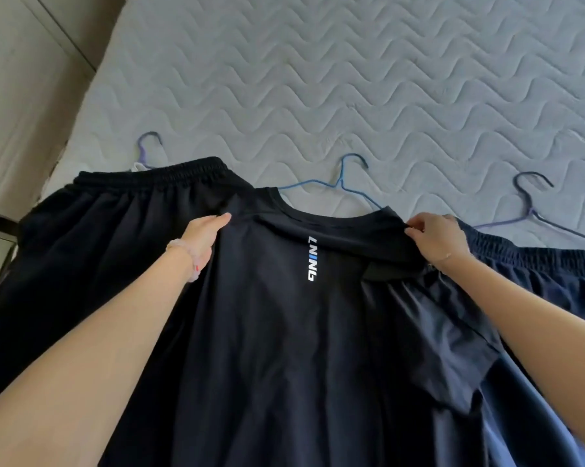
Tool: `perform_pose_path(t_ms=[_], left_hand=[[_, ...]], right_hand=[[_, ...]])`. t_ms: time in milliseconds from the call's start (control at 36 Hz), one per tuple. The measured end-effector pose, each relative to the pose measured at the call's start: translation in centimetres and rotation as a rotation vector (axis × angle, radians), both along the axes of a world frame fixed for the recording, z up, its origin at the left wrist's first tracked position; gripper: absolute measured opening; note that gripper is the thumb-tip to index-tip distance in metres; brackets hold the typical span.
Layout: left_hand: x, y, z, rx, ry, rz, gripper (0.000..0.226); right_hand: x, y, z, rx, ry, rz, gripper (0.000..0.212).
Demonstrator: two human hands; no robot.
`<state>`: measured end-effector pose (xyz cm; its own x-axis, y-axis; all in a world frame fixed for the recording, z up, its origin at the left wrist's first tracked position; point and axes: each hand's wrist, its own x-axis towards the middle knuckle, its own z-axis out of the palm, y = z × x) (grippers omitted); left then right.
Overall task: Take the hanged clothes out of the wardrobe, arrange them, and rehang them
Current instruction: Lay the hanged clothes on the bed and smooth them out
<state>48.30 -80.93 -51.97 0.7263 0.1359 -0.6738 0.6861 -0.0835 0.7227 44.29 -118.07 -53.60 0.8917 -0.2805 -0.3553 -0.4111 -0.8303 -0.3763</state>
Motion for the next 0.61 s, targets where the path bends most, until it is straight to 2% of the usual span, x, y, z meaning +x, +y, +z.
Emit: perform_pose_path(t_ms=[56, 83, 167, 222, 333, 472, 528, 611], left_hand=[[1.2, -0.1, -0.2, -0.015, -0.004, -0.002, 0.062], [1.7, -0.4, -0.4, -0.012, -0.011, -0.003, 0.061], [3.2, -1.5, -0.8, 0.040, -0.066, -0.040, 0.021], [4.6, -1.9, -0.8, 0.071, -0.113, -0.049, 0.006], [8.1, -2.0, -0.4, 0.124, -0.196, -0.087, 0.006], [12.5, -1.9, 0.4, 0.227, -0.321, -0.013, 0.015], [13.8, -2.0, 0.6, 0.266, -0.368, 0.001, 0.021], [14.9, -1.9, 0.4, 0.387, -0.421, -0.050, 0.013]], right_hand=[[0.6, -0.5, -0.2, -0.014, 0.001, 0.030, 0.024], [1.0, -0.7, -0.1, -0.015, -0.007, 0.035, 0.023], [3.0, -1.9, 0.7, -0.026, -0.094, -0.014, 0.022], [4.9, -2.7, 1.7, -0.049, -0.150, -0.049, 0.022], [8.9, -3.5, 3.2, -0.039, -0.232, -0.086, 0.022], [13.2, -2.8, 4.2, -0.029, -0.303, -0.114, 0.022], [15.0, -2.3, 4.4, -0.075, -0.342, -0.102, 0.022], [16.7, -1.4, 3.9, -0.180, -0.356, -0.084, 0.021]])
